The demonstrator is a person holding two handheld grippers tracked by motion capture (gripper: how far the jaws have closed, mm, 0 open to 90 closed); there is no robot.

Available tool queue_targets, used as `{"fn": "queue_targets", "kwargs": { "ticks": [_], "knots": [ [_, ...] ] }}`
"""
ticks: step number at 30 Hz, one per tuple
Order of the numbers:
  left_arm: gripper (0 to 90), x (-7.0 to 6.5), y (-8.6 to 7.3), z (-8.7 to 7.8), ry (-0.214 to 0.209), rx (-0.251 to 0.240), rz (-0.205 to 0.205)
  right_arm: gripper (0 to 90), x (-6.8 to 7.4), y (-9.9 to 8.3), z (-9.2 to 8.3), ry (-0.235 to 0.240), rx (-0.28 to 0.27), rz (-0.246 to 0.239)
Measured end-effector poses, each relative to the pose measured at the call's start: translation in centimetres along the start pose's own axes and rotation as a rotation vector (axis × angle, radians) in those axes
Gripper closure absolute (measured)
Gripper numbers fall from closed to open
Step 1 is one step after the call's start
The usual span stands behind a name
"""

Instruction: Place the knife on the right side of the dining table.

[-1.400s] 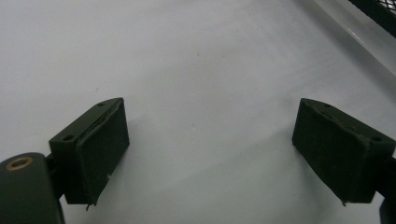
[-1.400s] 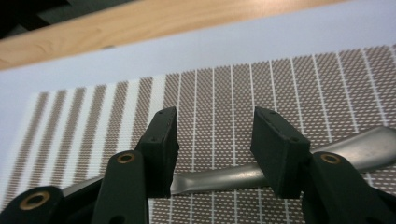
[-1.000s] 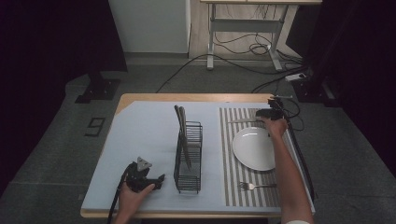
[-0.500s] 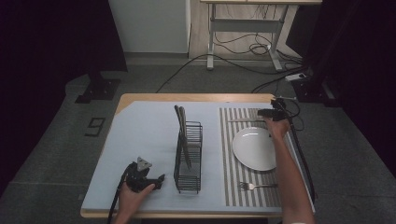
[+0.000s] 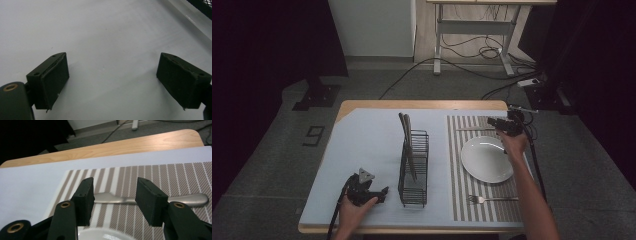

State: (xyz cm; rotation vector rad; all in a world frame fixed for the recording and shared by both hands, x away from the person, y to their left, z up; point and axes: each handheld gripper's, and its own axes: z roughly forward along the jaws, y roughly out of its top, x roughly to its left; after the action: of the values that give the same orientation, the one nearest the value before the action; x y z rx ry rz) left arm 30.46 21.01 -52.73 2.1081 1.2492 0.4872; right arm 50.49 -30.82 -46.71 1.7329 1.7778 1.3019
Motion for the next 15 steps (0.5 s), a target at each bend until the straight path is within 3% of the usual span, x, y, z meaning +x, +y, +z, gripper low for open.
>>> {"fn": "queue_targets", "kwargs": {
  "ticks": [10, 15],
  "knots": [
    [10.4, 0.0, 0.0, 0.0, -0.001, 0.002, 0.000, 45.9, 1.9, -2.3, -5.0, 0.077, -0.069, -0.074],
    [10.4, 0.0, 0.0, 0.0, 0.000, 0.002, 0.000, 44.2, 3.1, -4.0, -7.2, 0.121, -0.076, -0.119]
  ]
}}
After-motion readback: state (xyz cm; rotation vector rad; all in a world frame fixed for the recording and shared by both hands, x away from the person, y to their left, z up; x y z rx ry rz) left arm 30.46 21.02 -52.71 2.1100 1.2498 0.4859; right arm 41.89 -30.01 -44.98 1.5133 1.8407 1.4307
